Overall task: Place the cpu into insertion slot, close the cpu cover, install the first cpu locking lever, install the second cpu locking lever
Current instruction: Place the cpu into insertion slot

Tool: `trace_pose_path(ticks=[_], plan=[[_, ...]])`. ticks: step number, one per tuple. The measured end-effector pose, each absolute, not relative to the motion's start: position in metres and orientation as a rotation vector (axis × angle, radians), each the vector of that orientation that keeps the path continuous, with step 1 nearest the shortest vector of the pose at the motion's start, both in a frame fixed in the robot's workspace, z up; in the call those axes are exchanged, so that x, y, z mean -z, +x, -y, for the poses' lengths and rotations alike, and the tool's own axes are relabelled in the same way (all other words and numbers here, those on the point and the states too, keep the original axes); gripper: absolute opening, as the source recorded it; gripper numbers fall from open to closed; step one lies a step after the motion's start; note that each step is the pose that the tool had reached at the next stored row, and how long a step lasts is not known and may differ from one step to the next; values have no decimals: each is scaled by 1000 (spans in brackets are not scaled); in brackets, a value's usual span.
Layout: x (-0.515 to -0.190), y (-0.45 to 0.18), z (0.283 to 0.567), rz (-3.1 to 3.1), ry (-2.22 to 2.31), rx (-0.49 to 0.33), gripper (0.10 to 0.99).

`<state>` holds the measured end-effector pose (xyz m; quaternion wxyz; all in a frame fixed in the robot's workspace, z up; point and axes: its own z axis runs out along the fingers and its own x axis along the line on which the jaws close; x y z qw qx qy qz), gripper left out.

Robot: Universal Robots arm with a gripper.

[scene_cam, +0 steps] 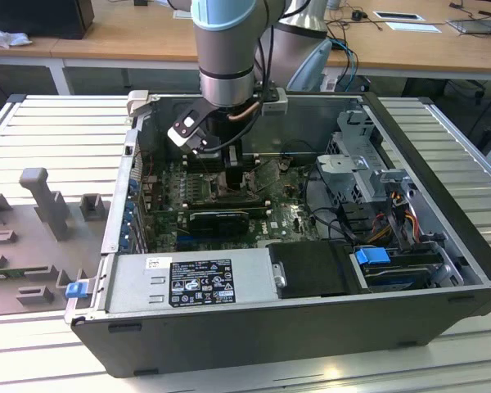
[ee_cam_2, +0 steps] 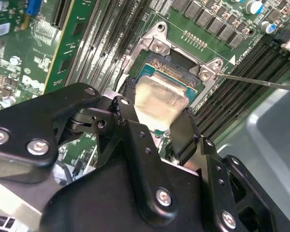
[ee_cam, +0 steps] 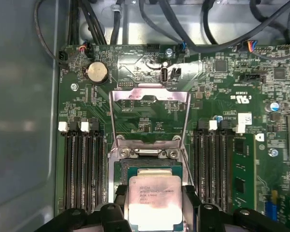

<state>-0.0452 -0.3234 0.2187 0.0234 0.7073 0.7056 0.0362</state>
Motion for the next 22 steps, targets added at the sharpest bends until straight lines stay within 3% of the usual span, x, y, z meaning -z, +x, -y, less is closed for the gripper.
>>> trace_pose_path(ticks=[22], plan=[[-203,-46,321,-2156,2213,-106,529]])
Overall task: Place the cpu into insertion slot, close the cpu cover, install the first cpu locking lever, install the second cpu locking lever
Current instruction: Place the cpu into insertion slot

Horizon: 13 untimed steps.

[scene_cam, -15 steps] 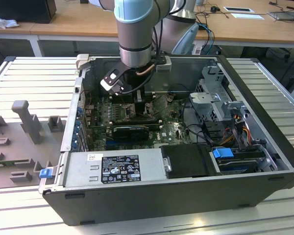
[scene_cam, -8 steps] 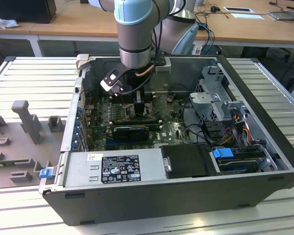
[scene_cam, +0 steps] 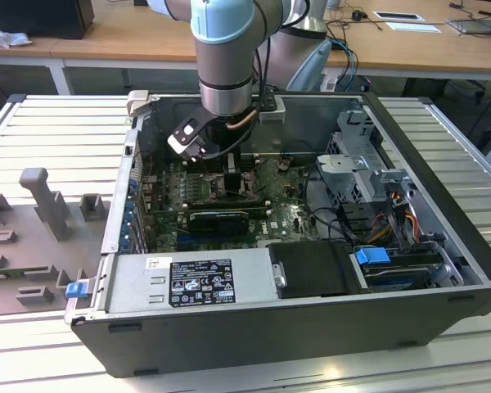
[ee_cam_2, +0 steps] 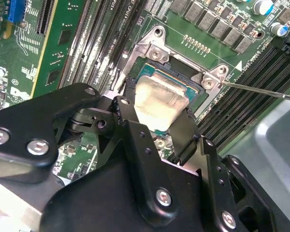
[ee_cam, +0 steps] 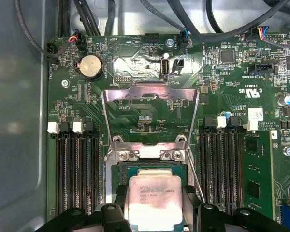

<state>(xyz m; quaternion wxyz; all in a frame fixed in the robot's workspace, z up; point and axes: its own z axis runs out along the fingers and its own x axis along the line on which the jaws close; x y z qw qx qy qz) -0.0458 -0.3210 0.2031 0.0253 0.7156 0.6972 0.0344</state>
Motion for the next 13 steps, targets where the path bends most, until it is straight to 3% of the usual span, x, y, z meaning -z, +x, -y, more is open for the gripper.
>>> trace_pose_path(ticks=[2,3,13], plan=[[-203,-46,321,-2155,2213,-106,541],[-203,-46,321,-2155,2212,-106,608],[-203,-46,315,-2157,2214,-108,608]])
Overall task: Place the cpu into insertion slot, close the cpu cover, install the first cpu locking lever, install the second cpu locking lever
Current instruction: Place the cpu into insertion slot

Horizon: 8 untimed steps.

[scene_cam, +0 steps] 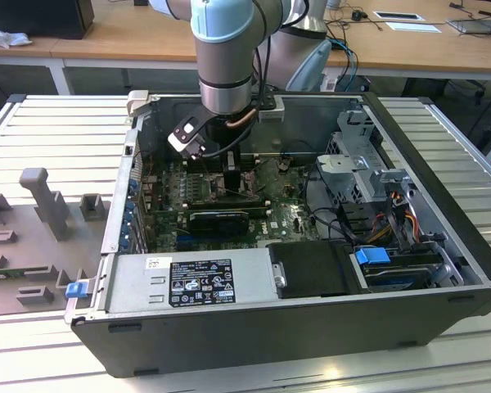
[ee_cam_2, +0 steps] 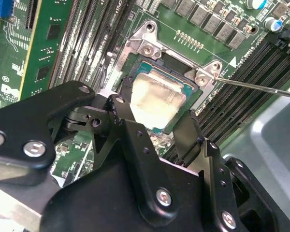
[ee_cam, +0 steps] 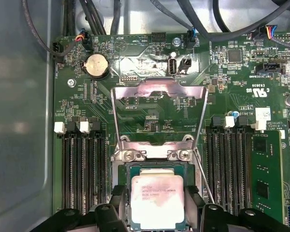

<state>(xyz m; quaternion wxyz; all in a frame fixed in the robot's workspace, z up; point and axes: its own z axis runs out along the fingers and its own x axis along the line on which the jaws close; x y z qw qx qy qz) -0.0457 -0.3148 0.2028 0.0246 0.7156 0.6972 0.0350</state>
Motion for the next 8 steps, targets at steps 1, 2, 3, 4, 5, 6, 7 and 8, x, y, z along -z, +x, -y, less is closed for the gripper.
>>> trace_pose_path(ticks=[1,2,3,4,5,6,7,8], plan=[[-206,-46,315,-2156,2214,-108,608],[-210,-46,315,-2156,2213,-108,608],[-212,-46,315,-2156,2213,-108,608],[-214,-46,315,-2156,2213,-107,608],[-216,-46,315,-2155,2212,-106,608],[-218,-46,315,-2155,2212,-105,608],[-219,-46,315,-2155,2212,-104,608],[-220,-46,315,-2155,2211,-104,608]])
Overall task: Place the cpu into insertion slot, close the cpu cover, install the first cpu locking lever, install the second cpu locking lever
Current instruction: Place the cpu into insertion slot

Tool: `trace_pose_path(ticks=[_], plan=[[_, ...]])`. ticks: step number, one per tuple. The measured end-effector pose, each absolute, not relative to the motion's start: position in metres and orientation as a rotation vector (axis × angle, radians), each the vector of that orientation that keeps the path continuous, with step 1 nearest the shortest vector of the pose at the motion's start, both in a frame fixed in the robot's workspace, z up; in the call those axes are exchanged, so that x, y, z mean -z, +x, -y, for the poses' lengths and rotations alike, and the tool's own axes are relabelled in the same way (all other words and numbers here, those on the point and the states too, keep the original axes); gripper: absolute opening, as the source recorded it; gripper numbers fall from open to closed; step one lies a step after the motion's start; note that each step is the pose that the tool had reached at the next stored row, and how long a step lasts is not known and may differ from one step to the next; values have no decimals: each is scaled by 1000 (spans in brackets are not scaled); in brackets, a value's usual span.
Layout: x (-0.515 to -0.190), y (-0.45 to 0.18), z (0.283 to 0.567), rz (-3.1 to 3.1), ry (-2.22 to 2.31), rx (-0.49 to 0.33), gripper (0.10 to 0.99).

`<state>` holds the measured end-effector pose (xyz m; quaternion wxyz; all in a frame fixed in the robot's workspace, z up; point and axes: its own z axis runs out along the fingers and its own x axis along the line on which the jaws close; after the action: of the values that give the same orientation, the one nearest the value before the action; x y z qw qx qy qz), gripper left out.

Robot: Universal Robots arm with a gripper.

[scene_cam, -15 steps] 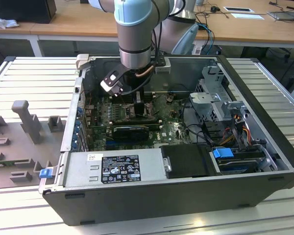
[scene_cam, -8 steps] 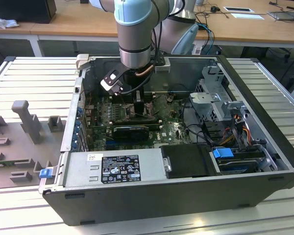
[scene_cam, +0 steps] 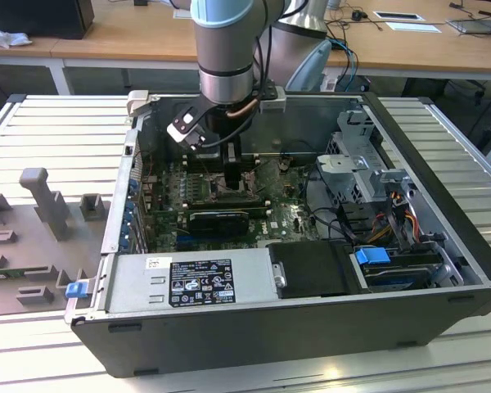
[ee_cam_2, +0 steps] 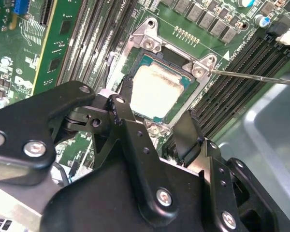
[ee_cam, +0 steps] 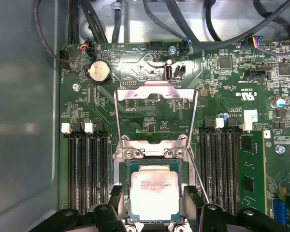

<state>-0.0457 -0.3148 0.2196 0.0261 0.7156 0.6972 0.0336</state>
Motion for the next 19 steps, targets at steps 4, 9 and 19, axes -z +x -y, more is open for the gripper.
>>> trace_pose_path(ticks=[4,9,19], plan=[[-222,-46,315,-2153,2210,-100,463],[-223,-46,315,-2150,2206,-92,161],[-229,-46,315,-2149,2205,-90,106]])
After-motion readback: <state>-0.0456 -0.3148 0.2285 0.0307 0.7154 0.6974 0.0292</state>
